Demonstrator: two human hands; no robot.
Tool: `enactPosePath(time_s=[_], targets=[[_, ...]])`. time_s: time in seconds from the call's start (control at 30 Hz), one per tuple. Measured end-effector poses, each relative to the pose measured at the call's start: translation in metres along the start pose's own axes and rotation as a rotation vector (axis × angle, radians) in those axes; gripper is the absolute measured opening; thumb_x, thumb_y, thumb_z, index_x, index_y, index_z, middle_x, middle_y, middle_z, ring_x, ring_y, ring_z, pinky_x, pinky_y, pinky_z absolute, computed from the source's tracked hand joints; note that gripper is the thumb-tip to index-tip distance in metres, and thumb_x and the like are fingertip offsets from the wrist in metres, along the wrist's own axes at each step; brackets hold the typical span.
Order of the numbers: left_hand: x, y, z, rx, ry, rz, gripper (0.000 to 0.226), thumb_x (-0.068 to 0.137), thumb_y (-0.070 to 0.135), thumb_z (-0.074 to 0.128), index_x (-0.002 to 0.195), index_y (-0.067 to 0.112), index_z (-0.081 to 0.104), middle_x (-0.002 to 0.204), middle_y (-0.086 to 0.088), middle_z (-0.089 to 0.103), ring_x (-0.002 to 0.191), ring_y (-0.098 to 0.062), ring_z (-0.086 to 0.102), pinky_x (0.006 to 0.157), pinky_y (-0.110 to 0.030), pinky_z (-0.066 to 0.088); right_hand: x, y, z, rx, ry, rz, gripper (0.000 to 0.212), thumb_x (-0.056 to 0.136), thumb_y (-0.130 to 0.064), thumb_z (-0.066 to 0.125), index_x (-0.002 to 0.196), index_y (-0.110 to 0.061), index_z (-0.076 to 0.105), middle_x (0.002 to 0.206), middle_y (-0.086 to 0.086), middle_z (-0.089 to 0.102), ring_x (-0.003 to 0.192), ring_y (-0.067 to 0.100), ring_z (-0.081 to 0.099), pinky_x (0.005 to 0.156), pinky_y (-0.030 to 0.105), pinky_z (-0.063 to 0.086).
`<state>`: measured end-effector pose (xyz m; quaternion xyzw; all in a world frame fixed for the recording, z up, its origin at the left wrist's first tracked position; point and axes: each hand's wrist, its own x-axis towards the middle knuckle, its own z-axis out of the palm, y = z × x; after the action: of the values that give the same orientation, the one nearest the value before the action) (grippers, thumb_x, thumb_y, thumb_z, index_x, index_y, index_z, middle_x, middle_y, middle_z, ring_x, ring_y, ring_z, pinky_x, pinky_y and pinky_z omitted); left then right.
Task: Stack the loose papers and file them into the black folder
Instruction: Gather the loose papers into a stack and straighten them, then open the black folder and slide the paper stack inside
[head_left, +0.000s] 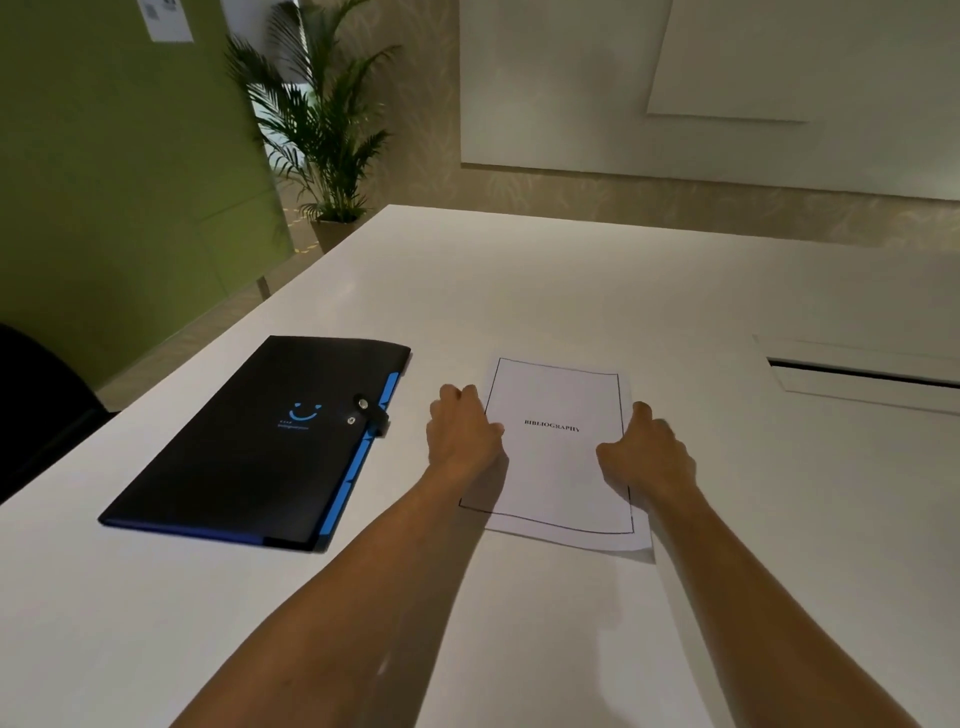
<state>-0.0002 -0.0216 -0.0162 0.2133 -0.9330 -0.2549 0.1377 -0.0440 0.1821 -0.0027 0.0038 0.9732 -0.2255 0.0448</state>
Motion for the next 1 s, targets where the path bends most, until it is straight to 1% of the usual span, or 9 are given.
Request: enactPosePath(time_s=[0.13, 0.27, 0.37, 0.47, 0.57, 0.67, 0.8, 0.9, 1.0], targets=[[-0.007, -0.007, -0.003, 0.105, 0.153, 0.07, 0.05, 0.086, 0.041, 0.064, 0.128, 0.017, 0.052, 0.127, -0.004, 0.051, 0.112, -0.022, 0.045, 0.089, -0.033, 0.039, 0.003, -0.003, -0.012, -0.126, 0.017, -0.046, 0.067, 0.074, -0.039, 0.067, 0.129, -0.011, 0.042, 0.116, 0.014, 0.046, 0.106, 0.035, 0.05, 0.075, 0.038, 0.038], [-0.009, -0.022, -0.021, 0.062, 0.308, 0.054, 0.031, 0.09, 0.028, 0.063, 0.12, 0.02, 0.06, 0.124, -0.001, 0.055, 0.115, -0.019, 0.045, 0.094, -0.031, 0.036, 0.0, -0.042, -0.01, 0.027, 0.149, -0.275, 0.069, 0.079, -0.04, 0.068, 0.138, -0.012, 0.046, 0.131, 0.019, 0.05, 0.12, 0.038, 0.047, 0.092, 0.044, 0.043], [-0.008, -0.038, -0.046, 0.101, 0.444, 0.042, 0.032, 0.085, 0.012, 0.061, 0.117, 0.018, 0.06, 0.118, -0.003, 0.057, 0.111, -0.021, 0.047, 0.091, -0.034, 0.035, -0.005, -0.091, 0.007, 0.221, 0.039, -0.446, 0.058, 0.084, -0.038, 0.068, 0.134, -0.015, 0.053, 0.13, 0.015, 0.055, 0.12, 0.032, 0.052, 0.095, 0.04, 0.044], [-0.007, -0.06, -0.069, 0.102, 0.511, -0.018, 0.042, 0.08, 0.005, 0.057, 0.121, 0.014, 0.056, 0.123, -0.005, 0.054, 0.114, -0.023, 0.047, 0.092, -0.037, 0.035, -0.013, -0.135, 0.033, 0.302, -0.086, -0.579, 0.052, 0.086, -0.037, 0.068, 0.131, -0.015, 0.056, 0.126, 0.012, 0.059, 0.115, 0.026, 0.056, 0.087, 0.03, 0.043], [-0.007, -0.088, -0.087, 0.066, 0.446, -0.162, 0.044, 0.083, 0.013, 0.059, 0.127, 0.015, 0.052, 0.132, -0.005, 0.05, 0.126, -0.022, 0.042, 0.104, -0.041, 0.031, -0.02, -0.172, 0.059, 0.339, -0.185, -0.643, 0.054, 0.087, -0.035, 0.069, 0.133, -0.012, 0.055, 0.127, 0.013, 0.061, 0.112, 0.024, 0.059, 0.082, 0.027, 0.041], [-0.008, -0.115, -0.094, 0.074, 0.243, -0.252, 0.045, 0.084, 0.025, 0.056, 0.129, 0.017, 0.051, 0.137, -0.005, 0.048, 0.132, -0.023, 0.038, 0.113, -0.054, 0.02, -0.027, -0.199, 0.076, 0.326, -0.236, -0.667, 0.059, 0.085, -0.035, 0.071, 0.134, -0.009, 0.054, 0.128, 0.014, 0.062, 0.115, 0.028, 0.059, 0.09, 0.035, 0.048], [-0.013, -0.135, -0.089, 0.144, 0.047, -0.226, 0.043, 0.081, 0.042, 0.053, 0.119, 0.021, 0.055, 0.136, -0.002, 0.048, 0.135, -0.024, 0.035, 0.11, -0.068, 0.007, -0.032, -0.213, 0.095, 0.21, -0.277, -0.721, 0.045, 0.083, -0.035, 0.072, 0.118, -0.009, 0.062, 0.114, 0.013, 0.066, 0.1, 0.028, 0.063, 0.074, 0.031, 0.045], [-0.016, -0.139, -0.083, 0.209, 0.014, -0.193, 0.048, 0.081, 0.056, 0.053, 0.118, 0.025, 0.055, 0.142, 0.001, 0.044, 0.138, -0.022, 0.031, 0.108, -0.068, 0.003, -0.035, -0.214, 0.106, 0.134, -0.255, -0.697, 0.032, 0.089, -0.032, 0.066, 0.112, -0.011, 0.06, 0.11, 0.013, 0.065, 0.092, 0.026, 0.062, 0.07, 0.03, 0.044], [-0.014, -0.138, -0.084, 0.202, 0.048, -0.175, 0.044, 0.084, 0.054, 0.054, 0.117, 0.024, 0.055, 0.138, 0.002, 0.048, 0.134, -0.022, 0.038, 0.107, -0.069, 0.006, -0.036, -0.216, 0.105, 0.147, -0.209, -0.648, 0.032, 0.098, -0.026, 0.055, 0.122, -0.006, 0.054, 0.114, 0.015, 0.063, 0.098, 0.027, 0.063, 0.071, 0.027, 0.042]])
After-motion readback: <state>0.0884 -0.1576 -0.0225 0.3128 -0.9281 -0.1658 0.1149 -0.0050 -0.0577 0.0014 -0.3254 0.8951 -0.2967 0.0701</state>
